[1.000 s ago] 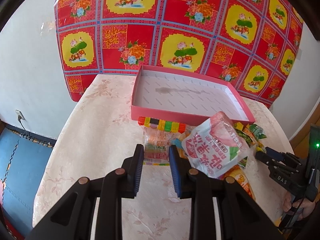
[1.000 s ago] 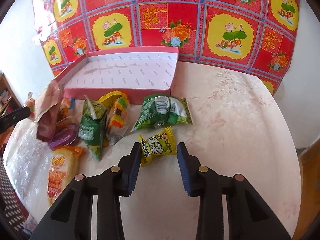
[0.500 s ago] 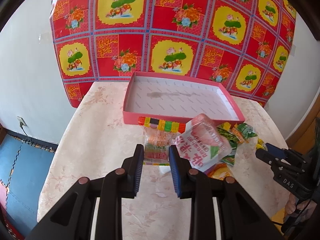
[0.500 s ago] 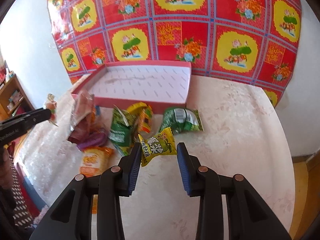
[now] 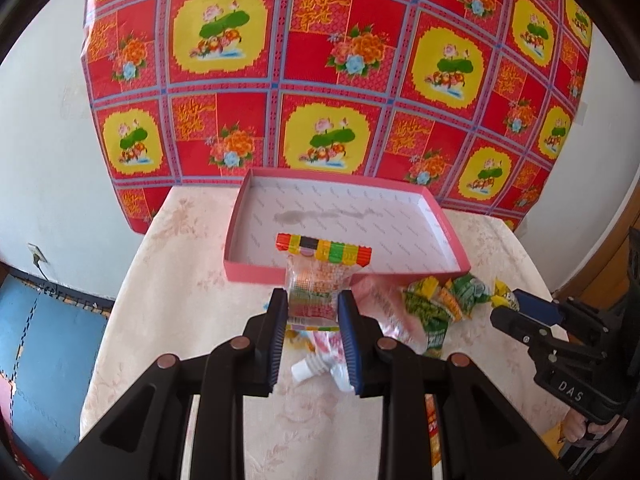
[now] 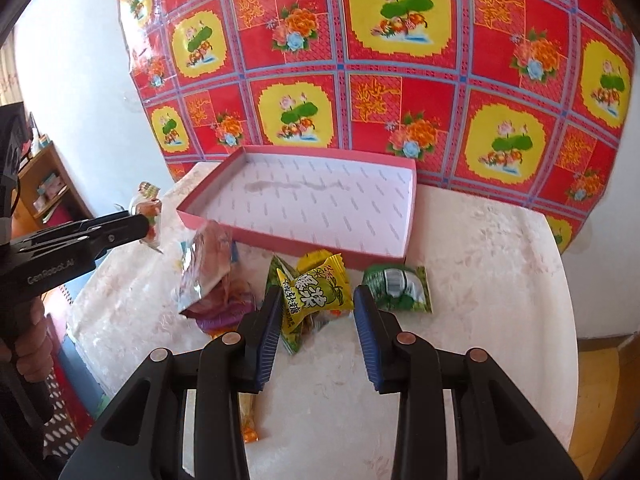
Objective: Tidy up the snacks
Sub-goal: 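Lift the candy pack toward the pink box while the right gripper grasps and lifts the yellow candy, then release the candy pack into the pink box while the right gripper releases the yellow candy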
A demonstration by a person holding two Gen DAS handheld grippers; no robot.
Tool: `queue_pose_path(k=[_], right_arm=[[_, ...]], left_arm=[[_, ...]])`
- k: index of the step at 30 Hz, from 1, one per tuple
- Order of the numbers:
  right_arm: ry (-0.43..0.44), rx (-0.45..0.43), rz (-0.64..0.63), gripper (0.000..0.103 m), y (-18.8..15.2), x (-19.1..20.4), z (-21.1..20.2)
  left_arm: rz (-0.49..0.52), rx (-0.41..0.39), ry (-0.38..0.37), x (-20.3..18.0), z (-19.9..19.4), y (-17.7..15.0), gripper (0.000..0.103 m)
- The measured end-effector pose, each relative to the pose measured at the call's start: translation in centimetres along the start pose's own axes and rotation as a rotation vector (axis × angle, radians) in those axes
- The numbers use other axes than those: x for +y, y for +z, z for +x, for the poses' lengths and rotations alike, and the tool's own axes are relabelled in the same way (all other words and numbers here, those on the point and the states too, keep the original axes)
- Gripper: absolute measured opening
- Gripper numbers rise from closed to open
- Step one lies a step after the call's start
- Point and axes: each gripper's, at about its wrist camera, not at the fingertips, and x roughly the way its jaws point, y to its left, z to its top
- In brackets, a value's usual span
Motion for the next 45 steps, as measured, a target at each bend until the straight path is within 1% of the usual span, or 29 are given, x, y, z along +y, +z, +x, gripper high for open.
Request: queue_pose_path(k=[11,24,38,45], right_arm=[[-0.016,-0.012,0.002,0.037,3.1,-1.3,0.1],[-0.003,-0.023,-0.006,0.037,5.7,-1.2,1.7],[0.011,0.005,0.035,0.037,7.3,-2.3,4.9],[0.008,0.018,0.043,0.037,7.9,-2.7,6.8]], left_arm=[[0.024,-0.019,-0.005,-0.8,0.9,3.1,0.027],[0.050,-0.028,-0.006,-1.3,2.5,6.0,0.027],[0.052,0.014,-0.009,-1.3,6.3,7.1,0.027],[0.035,0.056,-0.004,-0.8,9.2,7.3,0.027]])
